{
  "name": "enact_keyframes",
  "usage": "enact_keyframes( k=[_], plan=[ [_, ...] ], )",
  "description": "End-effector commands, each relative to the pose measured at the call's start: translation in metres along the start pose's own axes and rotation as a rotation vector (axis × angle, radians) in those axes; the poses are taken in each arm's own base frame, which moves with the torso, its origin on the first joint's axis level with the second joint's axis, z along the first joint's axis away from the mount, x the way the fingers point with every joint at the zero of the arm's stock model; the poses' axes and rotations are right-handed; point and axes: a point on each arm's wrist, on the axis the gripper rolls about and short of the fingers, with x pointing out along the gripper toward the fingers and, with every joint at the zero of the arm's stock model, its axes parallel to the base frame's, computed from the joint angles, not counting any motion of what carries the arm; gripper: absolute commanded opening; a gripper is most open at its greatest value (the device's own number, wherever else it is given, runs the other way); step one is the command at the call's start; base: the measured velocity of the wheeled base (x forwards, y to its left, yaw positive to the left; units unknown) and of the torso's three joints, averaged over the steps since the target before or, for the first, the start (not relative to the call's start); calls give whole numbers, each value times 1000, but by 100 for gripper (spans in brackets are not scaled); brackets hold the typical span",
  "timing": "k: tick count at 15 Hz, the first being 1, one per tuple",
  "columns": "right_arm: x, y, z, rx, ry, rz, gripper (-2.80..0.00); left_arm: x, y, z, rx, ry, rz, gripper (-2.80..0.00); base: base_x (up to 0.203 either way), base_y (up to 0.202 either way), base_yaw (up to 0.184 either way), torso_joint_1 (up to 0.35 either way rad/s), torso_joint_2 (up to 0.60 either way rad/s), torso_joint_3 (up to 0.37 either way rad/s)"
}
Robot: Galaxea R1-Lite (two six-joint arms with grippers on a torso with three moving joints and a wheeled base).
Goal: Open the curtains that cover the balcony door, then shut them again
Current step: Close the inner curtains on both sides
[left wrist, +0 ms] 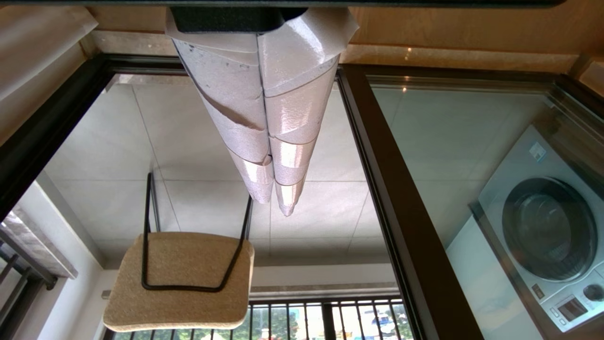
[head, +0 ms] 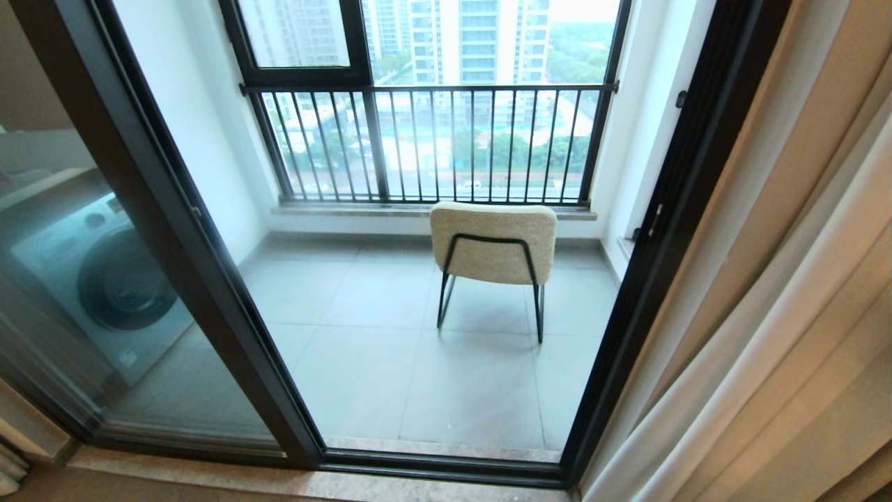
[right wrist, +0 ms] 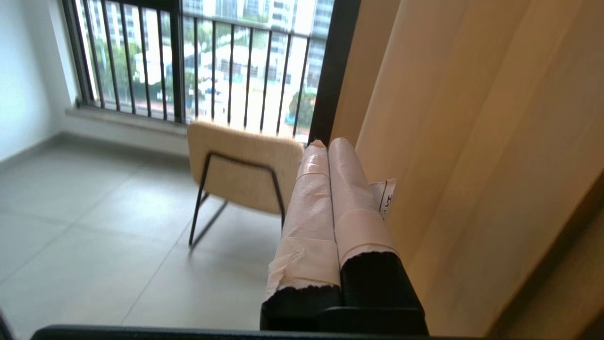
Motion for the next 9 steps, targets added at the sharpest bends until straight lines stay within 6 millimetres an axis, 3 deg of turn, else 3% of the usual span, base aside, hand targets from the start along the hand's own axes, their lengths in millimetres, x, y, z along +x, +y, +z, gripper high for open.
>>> enact_keyframes(
  k=[1,5,6,9],
  plan=[
    [33,-3,19,-5,-13,13,-280,0,0,0,0,1,0,-280,0,0,0,0,0,0],
    [58,-9,56,-8,-89,12,-280,0,0,0,0,1,-1,-280,0,0,0,0,0,0],
    [60,-10,61,-6,-82,13,0,0,0,0,0,1,0,-280,0,0,0,0,0,0],
    [64,-12,70,-4,-95,8,0,0,0,0,0,1,0,-280,0,0,0,0,0,0]
  ],
)
